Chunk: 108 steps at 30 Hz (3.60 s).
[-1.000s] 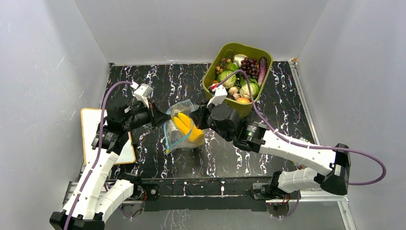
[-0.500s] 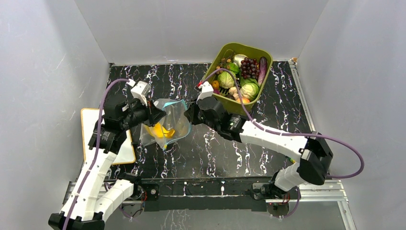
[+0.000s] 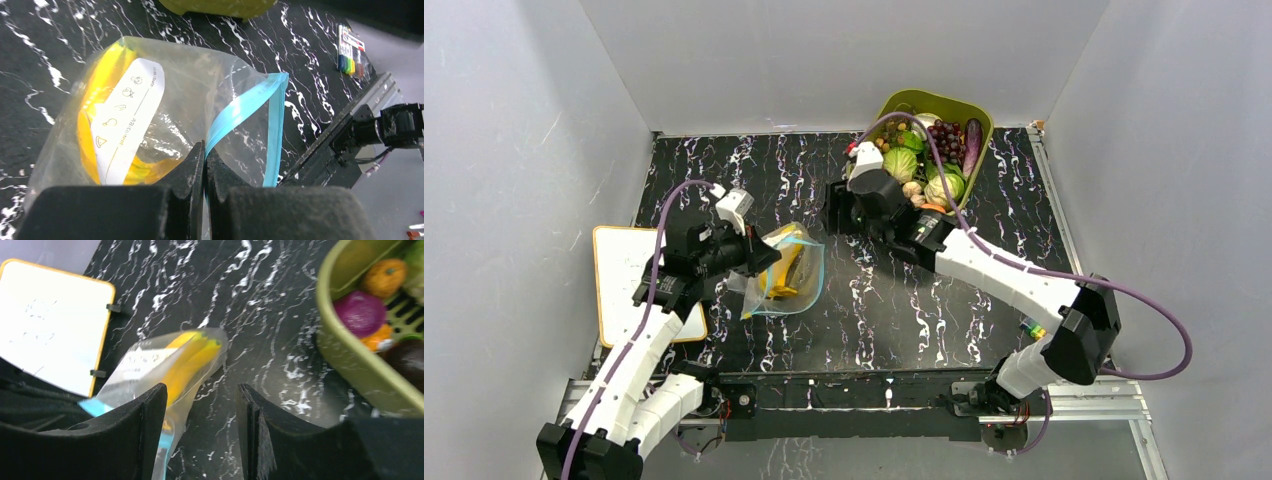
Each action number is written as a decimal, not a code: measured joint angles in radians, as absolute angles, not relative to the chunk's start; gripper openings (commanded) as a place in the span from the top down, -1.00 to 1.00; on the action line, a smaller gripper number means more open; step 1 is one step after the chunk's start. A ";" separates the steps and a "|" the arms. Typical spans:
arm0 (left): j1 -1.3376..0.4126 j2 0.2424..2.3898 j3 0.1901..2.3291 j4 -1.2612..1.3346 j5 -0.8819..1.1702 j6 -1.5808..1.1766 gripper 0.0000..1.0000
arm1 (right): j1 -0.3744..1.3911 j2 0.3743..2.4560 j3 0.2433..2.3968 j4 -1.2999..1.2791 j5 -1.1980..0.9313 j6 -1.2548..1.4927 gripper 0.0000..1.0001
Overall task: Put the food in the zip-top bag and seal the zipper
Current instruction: Adjust the zipper food storage bag at the center of the board, then pick up the fake fruit from the bin.
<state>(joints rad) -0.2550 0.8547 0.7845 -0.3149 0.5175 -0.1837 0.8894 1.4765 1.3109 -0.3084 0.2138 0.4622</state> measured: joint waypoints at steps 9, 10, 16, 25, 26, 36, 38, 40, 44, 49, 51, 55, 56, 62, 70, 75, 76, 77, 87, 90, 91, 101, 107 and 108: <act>-0.255 0.852 0.667 -0.197 0.597 -0.228 1.00 | 0.743 1.481 1.474 -0.440 0.316 0.332 -0.07; -0.255 0.851 0.664 -0.190 0.599 -0.228 1.00 | 0.721 1.488 1.490 -0.449 0.332 0.315 -0.07; -0.257 0.838 0.664 -0.179 0.598 -0.220 1.00 | 0.595 1.600 1.554 -0.477 0.434 0.242 -0.07; -0.280 0.824 0.664 -0.180 0.583 -0.204 1.00 | 0.455 1.824 1.637 -0.521 0.561 0.141 -0.41; -0.282 0.824 0.664 -0.180 0.583 -0.202 1.00 | 0.441 1.845 1.649 -0.521 0.567 0.130 -0.48; -0.290 0.818 0.664 -0.183 0.566 -0.192 1.00 | 0.318 2.048 1.841 -0.487 0.544 0.031 -0.96; -0.290 0.818 0.664 -0.184 0.564 -0.190 1.00 | 0.303 2.083 1.873 -0.479 0.547 0.007 -0.96; -0.290 0.818 0.664 -0.184 0.562 -0.190 1.00 | 0.294 2.123 1.904 -0.463 0.554 -0.027 -0.96; -0.290 0.819 0.664 -0.184 0.558 -0.189 1.00 | 0.292 2.180 1.930 -0.434 0.564 -0.086 -0.96; -0.290 0.819 0.664 -0.187 0.557 -0.183 1.00 | 0.292 2.237 1.954 -0.409 0.587 -0.144 -0.96; -0.290 0.821 0.664 -0.187 0.557 -0.183 1.00 | 0.292 2.247 1.954 -0.401 0.594 -0.162 -0.96; -0.290 0.824 0.664 -0.187 0.557 -0.182 1.00 | 0.289 2.259 1.954 -0.368 0.600 -0.189 -0.82; -0.290 0.824 0.664 -0.187 0.557 -0.182 1.00 | 0.287 2.261 1.954 -0.362 0.601 -0.194 -0.75; -0.290 0.826 0.664 -0.187 0.557 -0.182 1.00 | 0.278 2.268 1.954 -0.334 0.607 -0.216 -0.16; -0.290 0.828 0.664 -0.188 0.550 -0.178 1.00 | 0.277 2.267 1.951 -0.308 0.603 -0.218 0.24; -0.290 0.828 0.664 -0.191 0.539 -0.176 1.00 | 0.282 2.217 1.897 -0.287 0.598 -0.210 0.46; -0.290 0.828 0.664 -0.191 0.537 -0.175 1.00 | 0.281 2.206 1.886 -0.287 0.598 -0.208 0.50; -0.290 0.828 0.664 -0.191 0.536 -0.175 1.00 | 0.280 2.192 1.874 -0.286 0.596 -0.207 0.54; -0.290 0.827 0.664 -0.191 0.523 -0.175 1.00 | 0.273 2.091 1.806 -0.310 0.557 -0.157 0.89; -0.290 0.827 0.664 -0.191 0.517 -0.175 1.00 | 0.273 2.059 1.787 -0.339 0.531 -0.134 0.91; -0.290 0.827 0.664 -0.191 0.515 -0.176 1.00 | 0.273 2.048 1.782 -0.349 0.523 -0.126 0.92; -0.290 0.827 0.668 -0.198 0.489 -0.223 1.00 | 0.286 1.889 1.769 -0.474 0.474 -0.033 1.00; -0.290 0.848 0.759 -0.248 0.465 -0.273 1.00 | 0.309 1.726 1.752 -0.545 0.412 0.037 1.00; -0.290 0.854 0.776 -0.253 0.462 -0.278 1.00 | 0.315 1.697 1.752 -0.555 0.393 0.052 1.00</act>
